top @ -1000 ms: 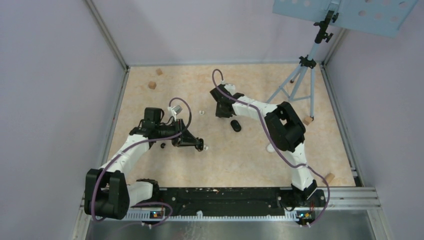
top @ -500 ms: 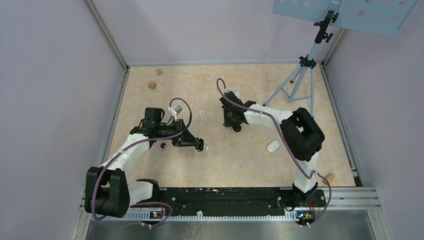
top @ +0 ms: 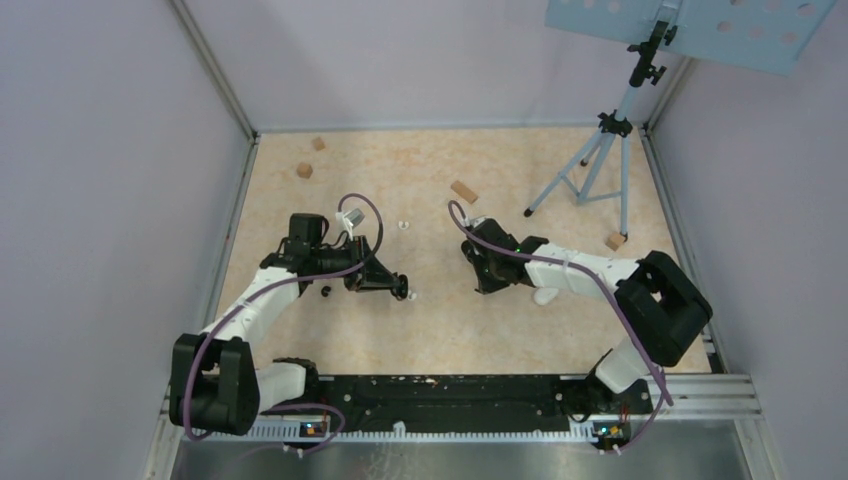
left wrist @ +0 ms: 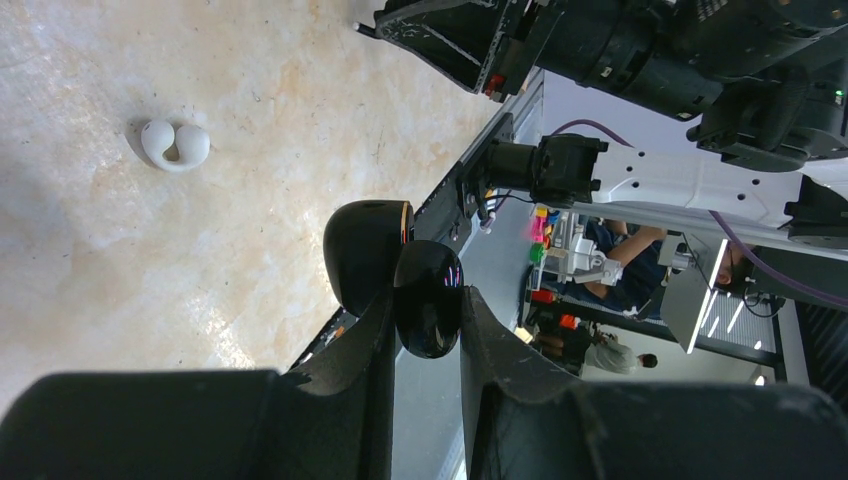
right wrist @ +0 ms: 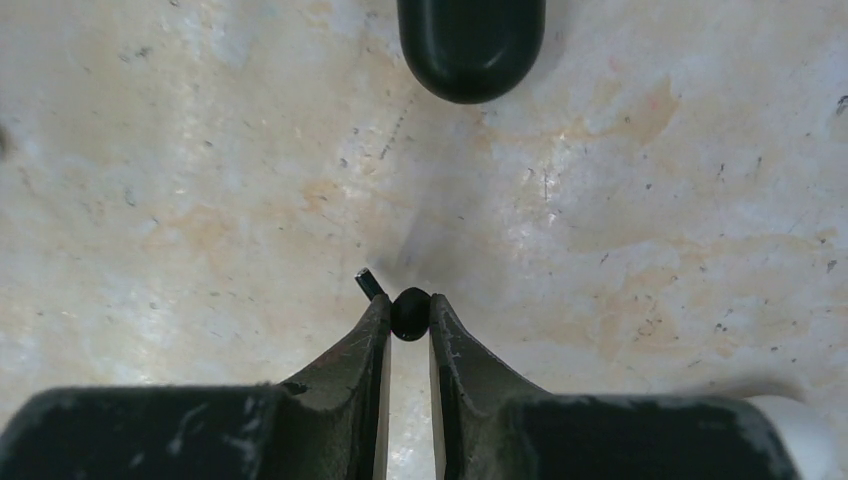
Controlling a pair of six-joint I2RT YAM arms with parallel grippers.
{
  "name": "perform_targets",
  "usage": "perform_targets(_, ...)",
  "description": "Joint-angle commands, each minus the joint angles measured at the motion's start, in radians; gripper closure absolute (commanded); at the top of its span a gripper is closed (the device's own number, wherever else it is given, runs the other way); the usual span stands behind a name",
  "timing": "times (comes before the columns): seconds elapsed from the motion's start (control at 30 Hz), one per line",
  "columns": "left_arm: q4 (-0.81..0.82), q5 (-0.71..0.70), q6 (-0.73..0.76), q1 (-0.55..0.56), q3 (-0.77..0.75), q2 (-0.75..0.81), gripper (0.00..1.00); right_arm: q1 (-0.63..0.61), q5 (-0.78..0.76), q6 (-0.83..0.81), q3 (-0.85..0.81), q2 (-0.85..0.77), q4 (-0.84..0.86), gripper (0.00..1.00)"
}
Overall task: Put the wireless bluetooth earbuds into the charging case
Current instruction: Place the right earbud at the center of the board.
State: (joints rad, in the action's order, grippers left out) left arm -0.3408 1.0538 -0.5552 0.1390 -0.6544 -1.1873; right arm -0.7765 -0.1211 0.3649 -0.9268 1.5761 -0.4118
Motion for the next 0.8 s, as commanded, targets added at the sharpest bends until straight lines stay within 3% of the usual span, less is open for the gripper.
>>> perform_targets(0.0,0.041,0.006,-0.005,0.003,-0.016,-0.002,1.0,-0.003,-0.038,-0.051,0.025,-0.04,0.022,0.92)
perform_targets(0.1,0.04,0.009,-0.005,0.002,-0.018,0.005,1.0,-0.004,-0.061,-0.038,0.031,-0.035,0.03,0.89)
perform_targets(0.23,0.053,0.009,-0.017,0.003,-0.014,0.015,1.0,-0.004,-0.107,-0.005,0.018,-0.041,0.014,0.68)
perform_targets(0.3,0.06,0.01,-0.019,0.002,-0.011,0.011,1.0,-0.003,-0.111,0.025,0.017,-0.06,0.004,0.62)
perform_targets(0.4,0.067,0.009,-0.019,0.003,-0.007,-0.002,1.0,-0.003,-0.132,0.109,0.027,-0.116,-0.016,0.6)
perform_targets(0.53,0.091,0.014,-0.027,0.006,-0.008,-0.022,1.0,-0.003,-0.131,0.352,0.056,-0.179,-0.048,0.6)
perform_targets(0.77,0.091,0.011,-0.028,0.007,-0.019,-0.017,1.0,-0.003,-0.061,0.695,0.183,-0.241,0.061,0.65)
